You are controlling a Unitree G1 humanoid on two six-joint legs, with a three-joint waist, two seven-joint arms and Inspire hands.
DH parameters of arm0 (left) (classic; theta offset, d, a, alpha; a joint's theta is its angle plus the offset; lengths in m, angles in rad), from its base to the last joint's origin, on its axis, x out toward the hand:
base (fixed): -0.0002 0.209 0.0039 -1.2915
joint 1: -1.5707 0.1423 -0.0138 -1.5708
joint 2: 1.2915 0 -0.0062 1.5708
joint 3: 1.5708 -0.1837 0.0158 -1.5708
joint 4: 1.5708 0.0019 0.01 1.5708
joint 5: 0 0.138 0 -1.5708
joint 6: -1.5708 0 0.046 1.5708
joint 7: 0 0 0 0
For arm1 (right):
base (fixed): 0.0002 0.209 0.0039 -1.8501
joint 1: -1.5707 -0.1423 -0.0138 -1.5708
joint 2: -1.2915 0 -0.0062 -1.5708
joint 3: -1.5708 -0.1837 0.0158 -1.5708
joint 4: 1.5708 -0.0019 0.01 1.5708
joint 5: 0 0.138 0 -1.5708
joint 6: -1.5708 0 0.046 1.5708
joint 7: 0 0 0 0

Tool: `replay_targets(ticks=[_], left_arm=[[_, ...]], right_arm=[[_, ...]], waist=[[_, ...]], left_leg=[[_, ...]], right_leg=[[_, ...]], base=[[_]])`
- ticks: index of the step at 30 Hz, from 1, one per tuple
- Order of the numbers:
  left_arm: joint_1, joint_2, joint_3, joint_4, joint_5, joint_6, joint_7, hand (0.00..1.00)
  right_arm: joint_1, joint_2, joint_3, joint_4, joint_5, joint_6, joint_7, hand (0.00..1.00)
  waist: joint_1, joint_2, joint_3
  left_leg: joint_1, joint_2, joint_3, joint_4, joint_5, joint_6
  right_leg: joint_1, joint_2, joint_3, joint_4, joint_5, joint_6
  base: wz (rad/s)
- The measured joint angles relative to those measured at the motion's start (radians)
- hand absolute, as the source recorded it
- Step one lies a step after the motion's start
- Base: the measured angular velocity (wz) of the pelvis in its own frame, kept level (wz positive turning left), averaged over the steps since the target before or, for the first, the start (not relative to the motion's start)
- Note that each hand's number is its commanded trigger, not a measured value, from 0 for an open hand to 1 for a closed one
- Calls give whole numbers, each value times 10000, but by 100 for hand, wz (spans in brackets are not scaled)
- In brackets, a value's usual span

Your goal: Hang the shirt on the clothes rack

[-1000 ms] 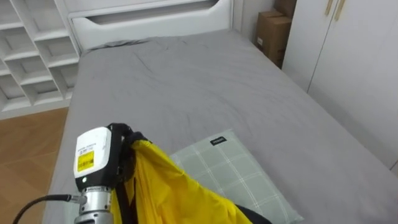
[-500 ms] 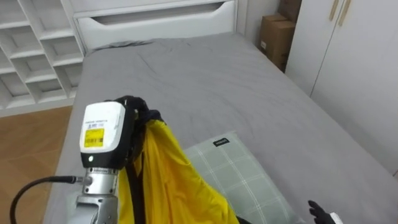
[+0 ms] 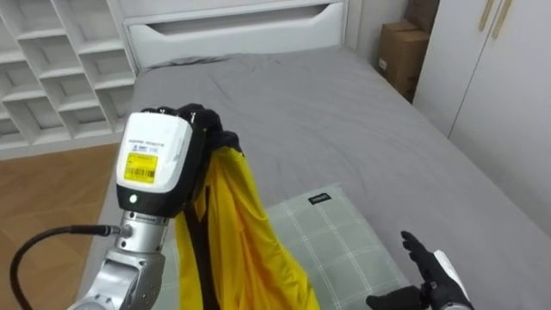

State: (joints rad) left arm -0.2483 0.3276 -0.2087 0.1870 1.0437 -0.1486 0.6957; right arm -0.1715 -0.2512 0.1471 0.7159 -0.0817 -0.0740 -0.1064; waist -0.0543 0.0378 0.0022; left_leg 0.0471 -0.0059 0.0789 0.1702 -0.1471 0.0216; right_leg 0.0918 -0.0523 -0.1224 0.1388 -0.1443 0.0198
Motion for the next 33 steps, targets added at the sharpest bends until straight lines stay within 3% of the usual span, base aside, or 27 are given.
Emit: replay_targets(ticks=[6, 15, 21, 28, 33], left_arm=[[-2, 0, 0, -176, 187, 99, -59, 100], [-56, 5, 2, -210, 223, -109, -47, 100], [-203, 110, 6, -496, 411, -327, -16, 100], [-371, 326, 4, -1054, 406, -221, -1, 100], [-377, 373, 4, -1512, 433, -111, -6, 100]], right_arm=[[0, 3, 90, -454, 8, -13, 22, 0], [0, 6, 515, -486, 436, -42, 361, 0], [6, 8, 593, -448, 1212, -233, 713, 0], [280, 21, 915, -89, 2245, -207, 1214, 0], [283, 291, 951, 650, 3171, -202, 1528, 0]], waist=[[53, 48, 17], [108, 92, 17], [185, 179, 62], [217, 382, 72], [234, 437, 59]], left_leg=[[133, 2, -34, -13, -1, -1], [-16, -6, -124, 16, -1, -2], [-17, -13, -116, 3, -1, -2], [-13, -12, -121, -30, -2, -2], [-41, -12, -126, -11, -2, -2]], right_leg=[[150, -5, -70, -14, 0, 0], [88, -2, -179, -27, 0, 0], [90, -7, -151, -35, 0, 0], [78, -14, -173, -49, -1, 2], [58, -15, -186, -38, -1, 2]], base=[[1], [4], [0], [0], [0]])
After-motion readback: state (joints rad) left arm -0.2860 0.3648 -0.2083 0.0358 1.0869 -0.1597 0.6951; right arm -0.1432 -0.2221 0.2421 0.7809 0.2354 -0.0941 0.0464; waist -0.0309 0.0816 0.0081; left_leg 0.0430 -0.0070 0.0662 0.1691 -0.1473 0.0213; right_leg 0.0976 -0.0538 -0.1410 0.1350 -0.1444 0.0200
